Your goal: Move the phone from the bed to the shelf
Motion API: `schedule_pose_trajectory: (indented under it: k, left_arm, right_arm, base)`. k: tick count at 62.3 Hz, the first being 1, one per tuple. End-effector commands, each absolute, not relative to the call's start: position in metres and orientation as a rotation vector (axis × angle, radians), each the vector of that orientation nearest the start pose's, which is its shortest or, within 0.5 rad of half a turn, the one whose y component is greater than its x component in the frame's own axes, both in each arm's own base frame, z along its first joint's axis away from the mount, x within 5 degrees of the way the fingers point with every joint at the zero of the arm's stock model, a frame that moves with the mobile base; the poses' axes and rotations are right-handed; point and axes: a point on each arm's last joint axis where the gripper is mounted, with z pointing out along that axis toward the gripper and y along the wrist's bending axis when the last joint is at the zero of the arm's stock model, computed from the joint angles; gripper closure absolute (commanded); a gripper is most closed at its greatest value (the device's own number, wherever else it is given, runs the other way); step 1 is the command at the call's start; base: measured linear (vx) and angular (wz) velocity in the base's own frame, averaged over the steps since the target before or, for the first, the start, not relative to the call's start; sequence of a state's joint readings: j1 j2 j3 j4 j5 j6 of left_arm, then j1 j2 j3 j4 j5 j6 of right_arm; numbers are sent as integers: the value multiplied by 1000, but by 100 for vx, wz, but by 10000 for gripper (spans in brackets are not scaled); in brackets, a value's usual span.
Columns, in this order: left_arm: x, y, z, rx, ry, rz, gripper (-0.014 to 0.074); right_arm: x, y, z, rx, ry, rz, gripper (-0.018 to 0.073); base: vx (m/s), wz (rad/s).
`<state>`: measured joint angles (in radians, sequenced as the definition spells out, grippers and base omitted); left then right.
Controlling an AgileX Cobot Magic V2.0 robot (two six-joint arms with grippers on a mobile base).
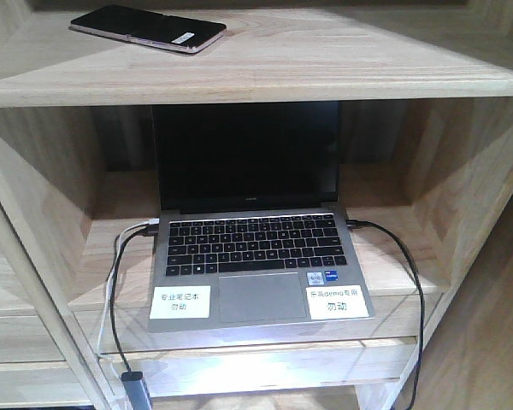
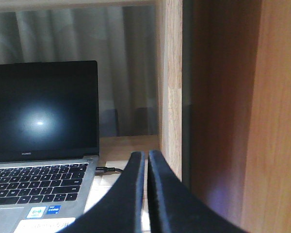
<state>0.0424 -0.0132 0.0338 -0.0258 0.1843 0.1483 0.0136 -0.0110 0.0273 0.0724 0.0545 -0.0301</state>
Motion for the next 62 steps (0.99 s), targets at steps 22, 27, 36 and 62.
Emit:
schedule_pose_trajectory:
  k: [22,27,36,62]
  left_arm:
    - [55,2,200,58,1581,112,595]
    - [55,2,200,58,1581,112,595]
    - [55,2,200,58,1581,112,595]
    - [55,2,200,58,1581,112,595]
  right_arm:
    - [56,0,204,21,1484,35,565]
    - [56,0,204,21,1484,35,565]
    - [56,0,204,21,1484,35,565]
    - [56,0,204,21,1484,35,565]
  base:
    - [0,0]
    - [0,0]
    - [0,0]
    - [0,0]
